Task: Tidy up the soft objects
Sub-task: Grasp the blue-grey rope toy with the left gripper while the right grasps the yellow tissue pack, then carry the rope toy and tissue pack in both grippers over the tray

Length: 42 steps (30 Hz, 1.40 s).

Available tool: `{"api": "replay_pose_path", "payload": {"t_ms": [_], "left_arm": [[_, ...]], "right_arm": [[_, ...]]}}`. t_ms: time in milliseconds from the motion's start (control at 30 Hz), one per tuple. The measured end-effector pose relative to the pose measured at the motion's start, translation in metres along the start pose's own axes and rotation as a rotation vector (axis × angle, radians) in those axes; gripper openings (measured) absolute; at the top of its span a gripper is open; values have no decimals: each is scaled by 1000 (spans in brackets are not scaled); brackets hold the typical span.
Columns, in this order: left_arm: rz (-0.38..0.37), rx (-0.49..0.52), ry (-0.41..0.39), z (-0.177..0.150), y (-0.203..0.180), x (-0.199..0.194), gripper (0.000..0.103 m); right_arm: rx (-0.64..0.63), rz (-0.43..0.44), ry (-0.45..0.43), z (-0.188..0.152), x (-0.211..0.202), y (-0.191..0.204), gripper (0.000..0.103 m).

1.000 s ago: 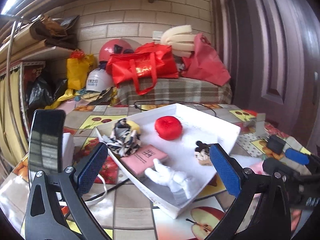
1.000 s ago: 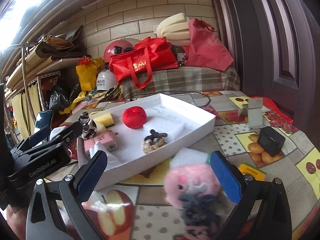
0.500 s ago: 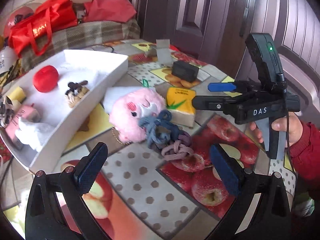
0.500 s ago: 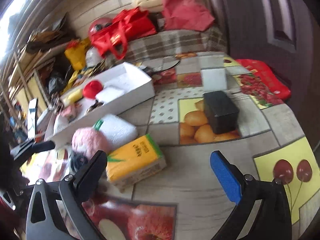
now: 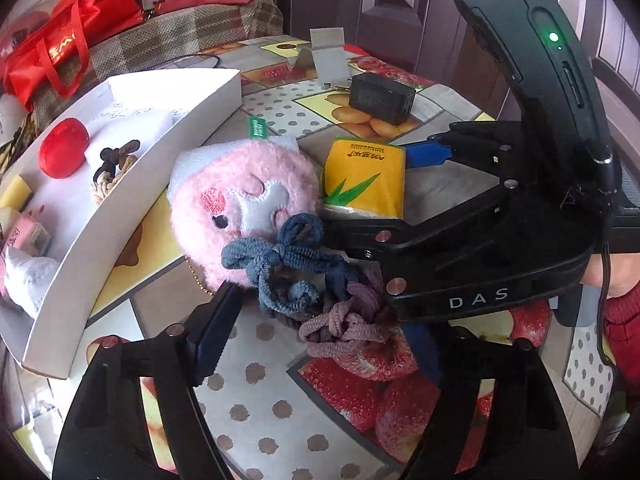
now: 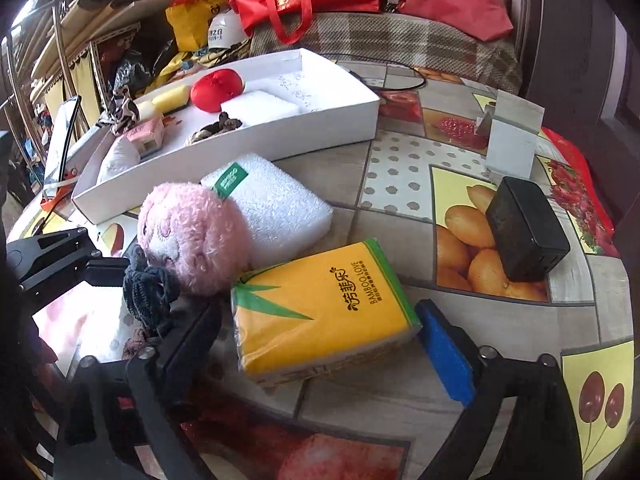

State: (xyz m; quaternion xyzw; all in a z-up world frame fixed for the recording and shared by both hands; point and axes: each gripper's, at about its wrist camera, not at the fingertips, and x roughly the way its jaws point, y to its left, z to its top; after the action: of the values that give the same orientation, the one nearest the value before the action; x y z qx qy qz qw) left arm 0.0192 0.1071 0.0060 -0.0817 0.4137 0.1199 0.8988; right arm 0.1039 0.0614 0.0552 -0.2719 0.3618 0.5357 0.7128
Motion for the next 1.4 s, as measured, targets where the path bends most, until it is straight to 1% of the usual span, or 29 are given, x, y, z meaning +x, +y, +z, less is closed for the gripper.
{"api": "replay_pose_path", "payload": {"t_ms": [67,100,167,233,300,367,433,467,500,533,567,633,733,833,900,1100,1200,1300,1400], "left_arm": [[-14,17,-11,-1,-2,-2,44],[-13,21,-18,-1,-2,-3,36],[-26,15,-29,-4,-1,-7,35],[-37,-6,-69,-6,2,-16,34],[-45,-22,-122,-10,5,-28,34],[-51,-38,-214,-14,9,-46,34],[-43,-68,-320,-21,15,-65,34],[-27,-86,-373,-26,19,-75,34],[6,-85,-416,-30,21,-83,35],[62,-75,-453,-33,22,-90,35],[106,-67,-482,-36,24,-96,35],[168,-64,-516,-40,31,-103,35],[215,-86,-520,-40,45,-104,35],[250,-130,-496,-37,61,-98,35],[261,-159,-477,-36,68,-93,35],[311,-172,-490,-37,73,-93,35],[333,-187,-484,-36,81,-91,35],[347,-217,-481,-36,92,-91,35],[365,-247,-485,-37,103,-92,36]], "right_arm": [[-7,-4,-9,-1,-3,1,78],[2,-3,-13,-1,-4,0,77],[30,-8,-21,-2,-7,-5,76],[66,-27,-47,-2,-12,-11,76],[106,-53,-92,-4,-21,-18,76],[141,-93,-151,-7,-33,-23,76],[158,-102,-234,-12,-49,-24,76],[163,-117,-275,-14,-57,-24,76],[164,-131,-312,-16,-64,-23,76],[163,-141,-338,-18,-69,-21,76],[162,-146,-348,-19,-72,-18,76],[153,-149,-355,-20,-74,-11,76],[121,-157,-373,-20,-76,4,76],[89,-137,-368,-18,-73,21,76],[79,-122,-365,-16,-70,31,76],[57,-71,-366,-5,-59,58,76],[55,-51,-354,1,-52,69,76],[81,-28,-335,7,-43,74,76],[90,-22,-336,12,-39,82,76]]}}
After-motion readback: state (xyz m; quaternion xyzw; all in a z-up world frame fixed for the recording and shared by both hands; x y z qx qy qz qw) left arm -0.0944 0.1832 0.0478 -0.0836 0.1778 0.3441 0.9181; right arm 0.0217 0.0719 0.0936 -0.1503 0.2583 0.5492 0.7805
